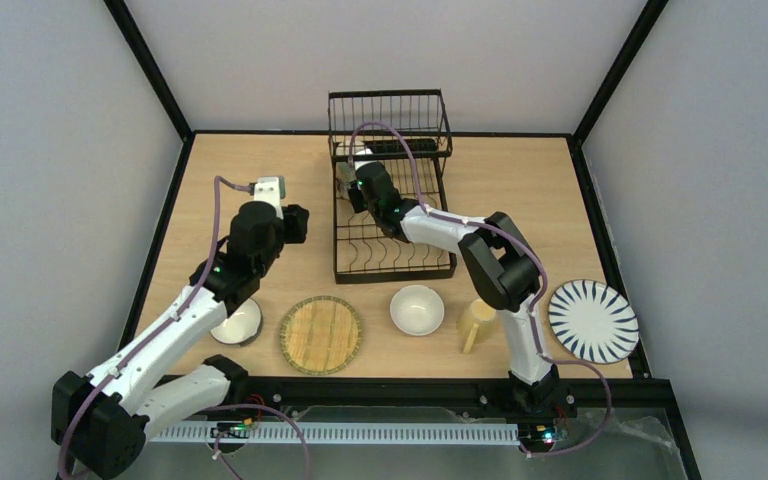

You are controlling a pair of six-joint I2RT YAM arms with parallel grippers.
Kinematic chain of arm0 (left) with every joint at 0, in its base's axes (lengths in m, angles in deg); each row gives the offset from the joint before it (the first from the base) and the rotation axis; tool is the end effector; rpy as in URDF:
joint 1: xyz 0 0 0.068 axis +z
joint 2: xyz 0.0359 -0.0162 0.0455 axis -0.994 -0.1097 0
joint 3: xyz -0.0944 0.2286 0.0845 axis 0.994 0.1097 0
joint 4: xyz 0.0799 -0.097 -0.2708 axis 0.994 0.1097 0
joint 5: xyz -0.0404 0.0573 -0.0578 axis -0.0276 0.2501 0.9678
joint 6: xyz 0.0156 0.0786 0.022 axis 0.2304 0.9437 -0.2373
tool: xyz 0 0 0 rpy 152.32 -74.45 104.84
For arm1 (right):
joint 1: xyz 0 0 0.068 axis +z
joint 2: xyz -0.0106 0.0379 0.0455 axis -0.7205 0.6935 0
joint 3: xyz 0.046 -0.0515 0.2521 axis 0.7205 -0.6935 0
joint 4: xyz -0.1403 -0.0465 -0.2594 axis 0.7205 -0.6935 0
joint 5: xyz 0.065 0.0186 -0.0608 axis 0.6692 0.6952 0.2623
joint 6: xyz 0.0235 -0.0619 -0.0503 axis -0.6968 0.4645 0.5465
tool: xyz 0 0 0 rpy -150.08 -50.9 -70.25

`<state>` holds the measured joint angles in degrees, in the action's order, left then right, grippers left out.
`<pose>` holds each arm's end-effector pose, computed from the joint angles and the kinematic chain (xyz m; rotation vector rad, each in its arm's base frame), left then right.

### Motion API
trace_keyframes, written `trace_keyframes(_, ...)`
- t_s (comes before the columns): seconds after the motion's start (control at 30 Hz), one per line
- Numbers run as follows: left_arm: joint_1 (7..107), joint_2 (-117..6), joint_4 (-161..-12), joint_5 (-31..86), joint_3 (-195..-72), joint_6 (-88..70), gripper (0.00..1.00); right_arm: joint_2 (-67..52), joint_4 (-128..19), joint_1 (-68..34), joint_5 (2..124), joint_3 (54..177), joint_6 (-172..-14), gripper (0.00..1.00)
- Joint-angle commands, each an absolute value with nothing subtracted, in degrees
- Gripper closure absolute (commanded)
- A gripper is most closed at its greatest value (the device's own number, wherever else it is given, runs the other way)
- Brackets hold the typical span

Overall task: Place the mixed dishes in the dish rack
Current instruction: Turn the cup upside down at the center of the board, then move the dish rack to the center of the board.

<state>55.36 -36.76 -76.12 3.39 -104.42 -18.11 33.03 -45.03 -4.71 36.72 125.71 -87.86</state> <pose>0.2773 -0.1268 0.2647 -0.0529 1.9437 -0.2954 0.4246 0.3429 0.1440 -0.4916 1.9594 0.1416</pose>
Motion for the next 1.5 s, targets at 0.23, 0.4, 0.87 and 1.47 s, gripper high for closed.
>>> trace_keyframes(0.23, 55.1, -35.8, -75.7, 3.9, -103.3, -18.7, 0.01, 30.3, -41.0, -4.3, 34.7, 125.5, -88.0, 0.30)
trace_keyframes(0.4, 55.0, -35.2, -75.3, 3.4, -102.8, -19.0, 0.01, 28.3, -40.7, -4.3, 35.1, 123.8, -88.4, 0.30)
trace_keyframes(0.87, 55.1, -34.8, -74.5, 3.3, -103.3, -18.4, 0.01, 23.6, -39.8, -4.3, 37.7, 119.6, -85.8, 0.29)
trace_keyframes(1.47, 53.8, -36.7, -70.7, 5.4, -108.6, -8.4, 0.03, 11.6, -43.3, -4.3, 41.6, 112.6, -84.6, 0.29)
